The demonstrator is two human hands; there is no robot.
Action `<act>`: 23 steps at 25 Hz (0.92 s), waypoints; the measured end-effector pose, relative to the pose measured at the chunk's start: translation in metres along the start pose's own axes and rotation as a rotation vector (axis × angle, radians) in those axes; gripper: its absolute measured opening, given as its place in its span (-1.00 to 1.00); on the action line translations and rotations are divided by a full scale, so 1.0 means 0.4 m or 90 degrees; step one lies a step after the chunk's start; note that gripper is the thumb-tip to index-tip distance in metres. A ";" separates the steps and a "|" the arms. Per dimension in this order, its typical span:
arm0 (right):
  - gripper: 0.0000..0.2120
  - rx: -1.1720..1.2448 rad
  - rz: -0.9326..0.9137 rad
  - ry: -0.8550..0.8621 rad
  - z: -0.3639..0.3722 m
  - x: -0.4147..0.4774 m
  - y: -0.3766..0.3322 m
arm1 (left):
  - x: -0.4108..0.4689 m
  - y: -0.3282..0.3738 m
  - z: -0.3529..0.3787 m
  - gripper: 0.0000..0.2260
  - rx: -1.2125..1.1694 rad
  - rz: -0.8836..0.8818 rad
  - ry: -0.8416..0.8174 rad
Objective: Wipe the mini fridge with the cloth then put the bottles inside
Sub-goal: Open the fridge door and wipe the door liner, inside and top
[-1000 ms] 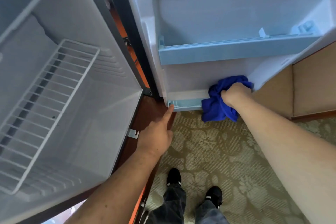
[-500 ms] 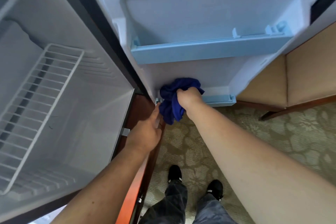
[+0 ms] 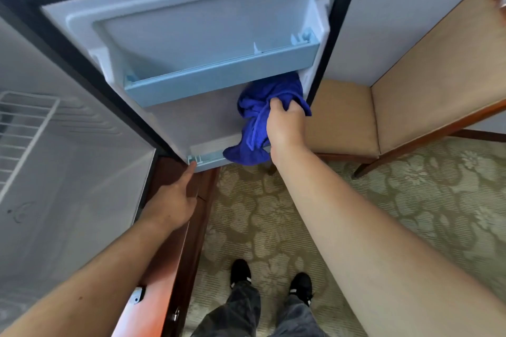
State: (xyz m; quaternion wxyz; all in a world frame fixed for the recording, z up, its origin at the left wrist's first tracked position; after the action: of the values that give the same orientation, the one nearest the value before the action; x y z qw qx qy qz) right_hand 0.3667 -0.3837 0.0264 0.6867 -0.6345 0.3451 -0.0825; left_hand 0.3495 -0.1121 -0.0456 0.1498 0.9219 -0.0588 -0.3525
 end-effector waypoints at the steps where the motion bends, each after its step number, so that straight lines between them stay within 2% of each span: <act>1: -0.74 -0.008 -0.053 -0.002 -0.002 -0.010 -0.029 | -0.001 0.006 -0.003 -0.23 0.000 -0.002 -0.004; 3: -0.72 -0.050 -0.144 -0.008 -0.007 -0.029 -0.071 | -0.008 0.019 -0.003 -0.23 0.003 -0.005 -0.004; 5: -0.73 -0.058 -0.167 -0.013 -0.013 -0.033 -0.074 | -0.013 0.022 0.000 -0.23 0.004 -0.003 -0.003; 9: -0.76 -0.016 -0.098 -0.005 0.006 -0.001 -0.022 | -0.010 0.011 0.001 -0.23 0.017 -0.008 -0.003; 14: -0.91 0.018 0.064 0.003 0.042 0.060 0.080 | -0.004 0.005 0.001 -0.25 0.033 0.004 0.016; 16: -0.95 0.011 0.089 0.006 0.049 0.075 0.097 | 0.000 0.005 -0.001 -0.24 0.029 0.000 0.016; 18: -0.84 -0.021 0.032 0.033 0.062 0.065 0.079 | -0.001 0.010 -0.001 -0.23 0.026 0.004 0.017; 20: -0.73 -0.040 -0.086 0.063 0.092 0.020 0.034 | 0.001 0.013 0.001 -0.23 0.028 0.008 0.016; 23: -0.73 -0.051 -0.220 0.002 0.167 -0.053 -0.021 | 0.016 0.015 0.003 -0.22 0.017 0.019 0.014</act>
State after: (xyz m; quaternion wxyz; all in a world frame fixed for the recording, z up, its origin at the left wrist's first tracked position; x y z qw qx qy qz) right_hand 0.3922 -0.3194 0.0390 0.6359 -0.7112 0.2348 -0.1862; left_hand 0.3536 -0.1195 -0.0485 0.1433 0.9266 -0.0752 -0.3394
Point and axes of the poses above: each hand's wrist, its own x-axis towards the middle knuckle, its own z-axis out of the palm, y = z × x, the point moved 5 cm from there along x, towards the middle knuckle, and after that the axes turned 8 degrees about -y, right-handed, at the moved point
